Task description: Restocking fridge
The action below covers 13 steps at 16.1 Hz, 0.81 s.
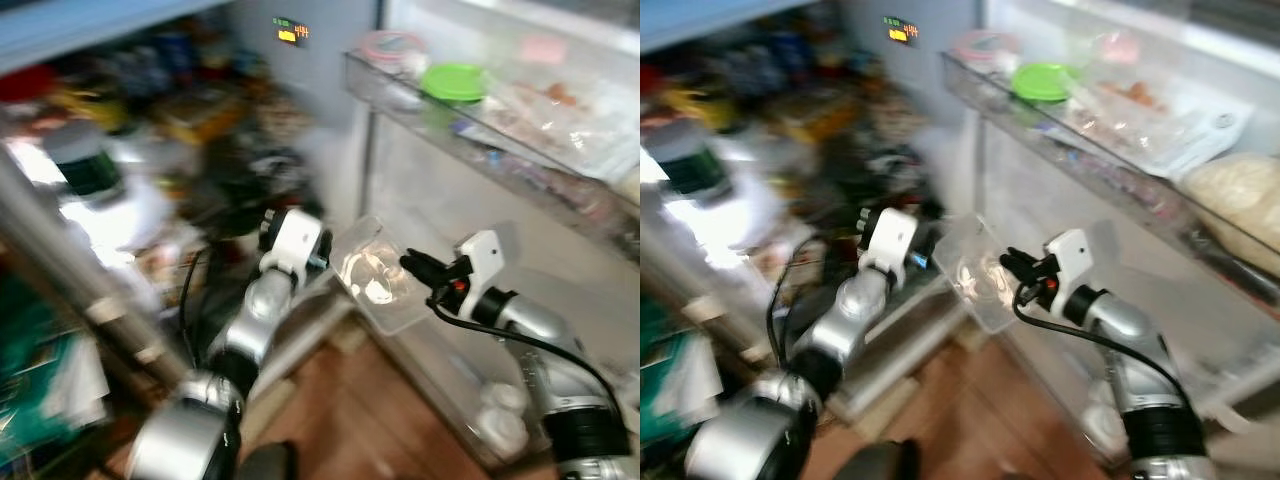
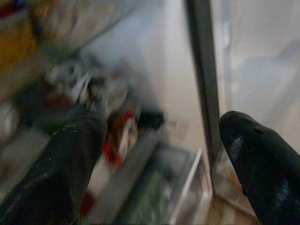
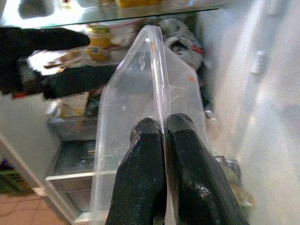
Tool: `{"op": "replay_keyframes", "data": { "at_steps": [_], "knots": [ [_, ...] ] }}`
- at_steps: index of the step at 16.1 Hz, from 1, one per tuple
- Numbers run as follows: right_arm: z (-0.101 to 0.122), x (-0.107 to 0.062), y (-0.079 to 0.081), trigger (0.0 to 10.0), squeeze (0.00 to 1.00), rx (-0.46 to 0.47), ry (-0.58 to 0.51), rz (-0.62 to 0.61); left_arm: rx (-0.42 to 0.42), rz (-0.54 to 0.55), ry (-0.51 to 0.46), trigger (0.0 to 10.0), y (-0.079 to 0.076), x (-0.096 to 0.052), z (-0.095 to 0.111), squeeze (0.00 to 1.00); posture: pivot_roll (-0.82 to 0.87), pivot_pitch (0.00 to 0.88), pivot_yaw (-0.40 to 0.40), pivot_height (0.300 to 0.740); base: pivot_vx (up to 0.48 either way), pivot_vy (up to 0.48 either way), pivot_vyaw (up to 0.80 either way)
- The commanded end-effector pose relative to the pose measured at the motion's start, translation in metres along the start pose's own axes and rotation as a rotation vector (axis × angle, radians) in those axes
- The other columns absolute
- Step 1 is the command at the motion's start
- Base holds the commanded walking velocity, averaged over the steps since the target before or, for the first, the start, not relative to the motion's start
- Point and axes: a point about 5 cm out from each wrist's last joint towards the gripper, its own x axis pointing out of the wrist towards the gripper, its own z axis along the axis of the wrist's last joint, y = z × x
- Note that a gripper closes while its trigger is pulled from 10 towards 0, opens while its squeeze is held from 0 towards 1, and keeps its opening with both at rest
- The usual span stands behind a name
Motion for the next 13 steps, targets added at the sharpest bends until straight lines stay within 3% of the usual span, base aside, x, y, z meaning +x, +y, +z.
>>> {"op": "replay_keyframes", "data": {
  "at_steps": [1, 2, 6, 9, 13],
  "knots": [
    [0.003, -0.001, -0.005, 10.0, 0.00, -0.020, -0.015, -0.037, -0.039, 0.001, -0.020, 10.0, 0.003, -0.002, 0.005, 0.00, -0.01, 0.000, 0.016, 0.740, 0.000, 0.000, 0.77],
    [0.005, 0.001, -0.007, 10.0, 0.00, -0.027, -0.032, -0.074, -0.112, 0.039, -0.026, 10.0, 0.011, -0.013, 0.002, 0.00, 0.00, 0.000, 0.016, 0.740, 0.000, 0.000, 0.77],
    [0.006, 0.006, -0.008, 10.0, 0.00, -0.033, -0.060, -0.135, -0.228, 0.104, -0.089, 10.0, 0.024, -0.039, 0.009, 0.00, 0.02, 0.000, 0.013, 0.740, 0.000, 0.000, 0.77],
    [0.003, 0.007, -0.011, 10.0, 0.00, -0.033, -0.064, -0.176, -0.258, 0.110, -0.153, 10.0, 0.033, -0.052, 0.025, 0.00, 0.03, 0.001, 0.010, 0.740, 0.000, 0.000, 0.77],
    [0.005, 0.013, -0.012, 10.0, 0.00, -0.025, -0.096, -0.251, -0.263, 0.107, -0.075, 10.0, 0.037, -0.076, 0.005, 0.00, 0.03, 0.000, 0.010, 0.740, 0.000, 0.000, 0.40]
  ]
}}
